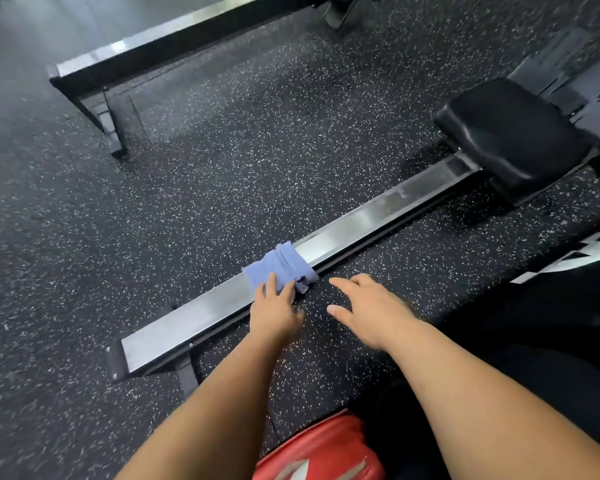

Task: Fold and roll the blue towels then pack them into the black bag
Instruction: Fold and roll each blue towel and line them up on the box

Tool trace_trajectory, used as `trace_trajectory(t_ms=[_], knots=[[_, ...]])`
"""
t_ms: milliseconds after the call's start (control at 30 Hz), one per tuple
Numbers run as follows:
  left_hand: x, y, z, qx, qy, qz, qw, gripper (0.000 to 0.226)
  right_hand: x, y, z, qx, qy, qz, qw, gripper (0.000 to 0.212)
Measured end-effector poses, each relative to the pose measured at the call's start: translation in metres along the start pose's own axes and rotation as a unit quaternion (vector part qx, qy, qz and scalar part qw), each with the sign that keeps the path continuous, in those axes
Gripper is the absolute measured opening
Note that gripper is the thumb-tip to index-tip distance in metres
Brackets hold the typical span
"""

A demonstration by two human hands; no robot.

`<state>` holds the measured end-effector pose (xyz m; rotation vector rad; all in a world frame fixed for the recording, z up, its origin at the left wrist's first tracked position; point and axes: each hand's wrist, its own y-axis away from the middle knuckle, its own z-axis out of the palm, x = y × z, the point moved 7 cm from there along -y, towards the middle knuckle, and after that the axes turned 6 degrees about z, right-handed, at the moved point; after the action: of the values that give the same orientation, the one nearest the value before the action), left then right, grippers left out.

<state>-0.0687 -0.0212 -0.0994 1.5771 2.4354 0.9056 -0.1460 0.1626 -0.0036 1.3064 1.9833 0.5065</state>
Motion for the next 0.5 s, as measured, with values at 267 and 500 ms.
trace_trajectory(t_ms=[267,500], knots=[[0.012,-0.003,-0.017,0.06,0.06,0.032,0.996,0.053,-0.001,-0.007,0.005,-0.003,0.001,0.002,1.0,0.065],[0.01,0.02,-0.056,0.138,0.238,0.05,0.96,0.027,0.016,0.01,-0.005,0.02,-0.026,0.019,0.999,0.065]])
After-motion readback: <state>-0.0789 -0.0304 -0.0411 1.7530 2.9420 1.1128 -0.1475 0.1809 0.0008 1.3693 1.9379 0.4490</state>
